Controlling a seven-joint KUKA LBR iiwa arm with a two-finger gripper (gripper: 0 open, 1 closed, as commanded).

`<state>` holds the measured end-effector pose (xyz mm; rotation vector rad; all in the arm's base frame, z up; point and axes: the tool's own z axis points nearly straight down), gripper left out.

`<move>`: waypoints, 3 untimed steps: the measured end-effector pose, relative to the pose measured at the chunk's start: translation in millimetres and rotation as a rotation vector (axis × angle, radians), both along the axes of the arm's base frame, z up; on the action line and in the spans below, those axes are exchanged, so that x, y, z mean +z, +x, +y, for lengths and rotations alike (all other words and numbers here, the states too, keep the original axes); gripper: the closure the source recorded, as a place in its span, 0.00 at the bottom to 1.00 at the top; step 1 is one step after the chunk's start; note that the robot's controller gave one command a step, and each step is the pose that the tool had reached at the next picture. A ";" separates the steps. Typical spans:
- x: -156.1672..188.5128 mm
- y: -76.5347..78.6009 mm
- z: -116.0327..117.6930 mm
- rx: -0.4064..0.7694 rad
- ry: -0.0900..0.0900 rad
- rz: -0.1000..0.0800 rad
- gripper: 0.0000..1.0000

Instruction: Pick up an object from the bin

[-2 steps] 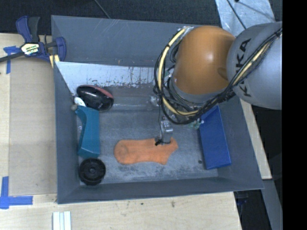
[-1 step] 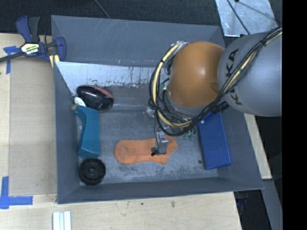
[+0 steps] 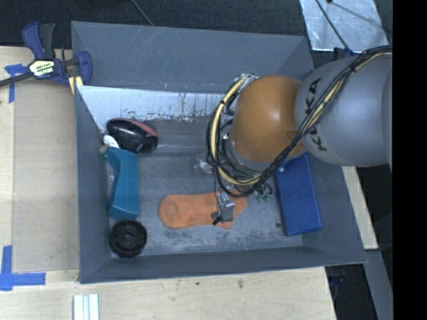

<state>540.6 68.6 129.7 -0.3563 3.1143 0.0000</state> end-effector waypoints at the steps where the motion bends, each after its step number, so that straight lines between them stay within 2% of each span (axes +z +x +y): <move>1: -50.8 10.4 1.6 0.061 0.000 0.003 1.00; 2: -50.8 10.4 1.6 0.061 0.000 0.003 1.00; 3: 105.0 -3.4 19.6 0.055 0.000 -0.001 1.00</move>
Offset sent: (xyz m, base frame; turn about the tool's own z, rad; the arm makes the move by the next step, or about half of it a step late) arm 0.0000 0.0000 0.0000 0.0000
